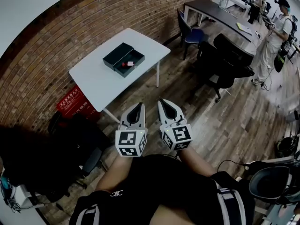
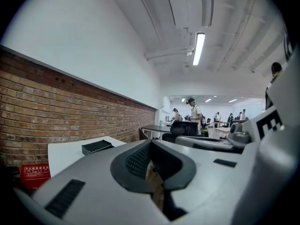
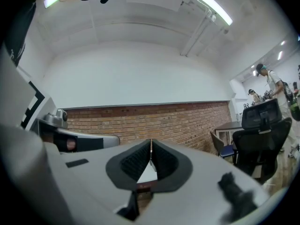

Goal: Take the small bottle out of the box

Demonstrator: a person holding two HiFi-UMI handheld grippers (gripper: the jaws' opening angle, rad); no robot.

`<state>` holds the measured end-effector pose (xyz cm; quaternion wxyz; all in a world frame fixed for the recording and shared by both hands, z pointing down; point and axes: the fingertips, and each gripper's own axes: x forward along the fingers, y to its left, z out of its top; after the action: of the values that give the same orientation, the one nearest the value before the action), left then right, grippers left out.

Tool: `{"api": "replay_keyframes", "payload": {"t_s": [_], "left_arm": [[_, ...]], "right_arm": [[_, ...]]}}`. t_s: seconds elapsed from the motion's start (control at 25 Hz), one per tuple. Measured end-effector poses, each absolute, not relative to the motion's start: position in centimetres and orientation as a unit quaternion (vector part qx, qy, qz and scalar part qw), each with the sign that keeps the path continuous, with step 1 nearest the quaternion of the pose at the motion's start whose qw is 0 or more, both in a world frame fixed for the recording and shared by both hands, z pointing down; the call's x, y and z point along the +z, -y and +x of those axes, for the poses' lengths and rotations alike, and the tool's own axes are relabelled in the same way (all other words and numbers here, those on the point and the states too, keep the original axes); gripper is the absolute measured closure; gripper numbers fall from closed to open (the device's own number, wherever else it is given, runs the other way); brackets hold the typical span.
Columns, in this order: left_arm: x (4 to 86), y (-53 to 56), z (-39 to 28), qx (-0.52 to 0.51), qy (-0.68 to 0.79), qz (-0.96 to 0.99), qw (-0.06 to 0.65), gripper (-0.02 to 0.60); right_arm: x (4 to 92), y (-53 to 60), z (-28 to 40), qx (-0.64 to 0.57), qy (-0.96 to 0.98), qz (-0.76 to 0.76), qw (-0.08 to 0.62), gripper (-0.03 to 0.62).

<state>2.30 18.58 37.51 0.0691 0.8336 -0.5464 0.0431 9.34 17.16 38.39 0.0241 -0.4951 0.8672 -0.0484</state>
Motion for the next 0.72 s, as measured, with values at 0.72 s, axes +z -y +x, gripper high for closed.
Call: {"api": "replay_keyframes", "payload": {"t_s": [0.72], "left_arm": [[38.7, -12.6, 3.0, 0.035, 0.54, 0.837, 0.077, 0.57]], "right_arm": [[39.3, -11.8, 9.8, -0.038, -0.866, -0.499, 0.015, 0.562]]}}
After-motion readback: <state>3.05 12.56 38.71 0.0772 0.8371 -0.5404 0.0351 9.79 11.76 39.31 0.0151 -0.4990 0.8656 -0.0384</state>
